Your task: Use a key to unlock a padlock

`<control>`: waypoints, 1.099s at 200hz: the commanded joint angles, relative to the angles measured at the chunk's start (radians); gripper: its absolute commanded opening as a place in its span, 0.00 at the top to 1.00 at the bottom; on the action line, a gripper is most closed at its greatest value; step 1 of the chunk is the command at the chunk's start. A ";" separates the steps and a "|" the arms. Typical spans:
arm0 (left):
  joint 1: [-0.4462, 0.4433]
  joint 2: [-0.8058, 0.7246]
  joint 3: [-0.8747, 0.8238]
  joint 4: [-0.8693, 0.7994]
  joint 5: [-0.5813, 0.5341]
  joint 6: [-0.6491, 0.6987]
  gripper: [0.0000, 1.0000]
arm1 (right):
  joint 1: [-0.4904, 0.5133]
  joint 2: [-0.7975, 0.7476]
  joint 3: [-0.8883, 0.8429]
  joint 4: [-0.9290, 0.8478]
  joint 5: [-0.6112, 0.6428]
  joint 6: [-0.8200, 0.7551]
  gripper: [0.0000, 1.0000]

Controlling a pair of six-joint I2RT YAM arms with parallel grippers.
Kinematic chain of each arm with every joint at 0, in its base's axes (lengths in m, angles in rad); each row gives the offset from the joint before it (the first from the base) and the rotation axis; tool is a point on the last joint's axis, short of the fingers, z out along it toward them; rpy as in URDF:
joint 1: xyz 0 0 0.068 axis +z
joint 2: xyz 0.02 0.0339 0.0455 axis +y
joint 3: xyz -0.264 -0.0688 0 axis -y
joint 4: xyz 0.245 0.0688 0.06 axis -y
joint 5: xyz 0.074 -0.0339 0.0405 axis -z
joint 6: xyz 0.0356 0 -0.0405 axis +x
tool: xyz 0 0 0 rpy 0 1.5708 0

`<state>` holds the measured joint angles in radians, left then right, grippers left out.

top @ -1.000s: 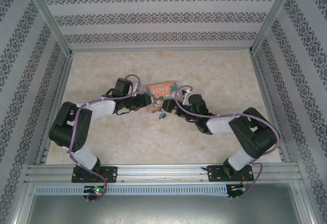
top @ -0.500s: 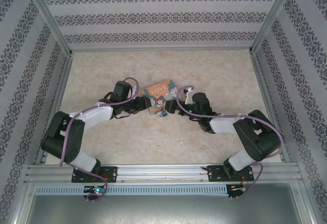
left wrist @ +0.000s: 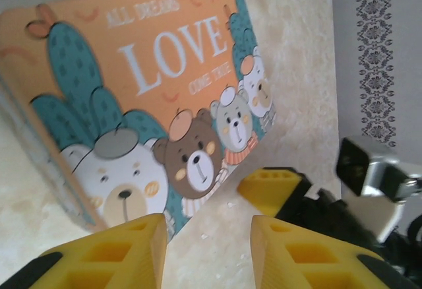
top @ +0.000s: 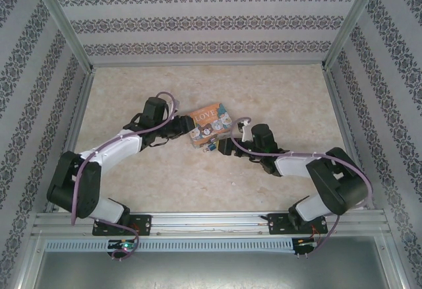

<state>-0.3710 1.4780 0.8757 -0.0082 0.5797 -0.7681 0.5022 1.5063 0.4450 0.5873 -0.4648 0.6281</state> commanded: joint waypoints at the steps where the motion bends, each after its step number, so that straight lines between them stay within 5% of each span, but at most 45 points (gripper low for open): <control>1: -0.017 0.043 0.070 -0.017 0.038 0.001 0.64 | 0.018 0.046 0.043 0.048 -0.030 -0.002 0.21; 90: -0.055 0.234 0.202 -0.029 0.040 0.043 0.69 | 0.034 0.219 0.107 0.217 -0.067 0.039 0.29; 220: -0.062 0.284 0.129 0.008 0.035 0.029 0.71 | 0.038 0.370 0.110 0.430 -0.129 0.097 0.34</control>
<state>-0.4202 1.7405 1.0370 0.0044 0.6209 -0.7448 0.5282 1.8450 0.5411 0.9409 -0.5678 0.7082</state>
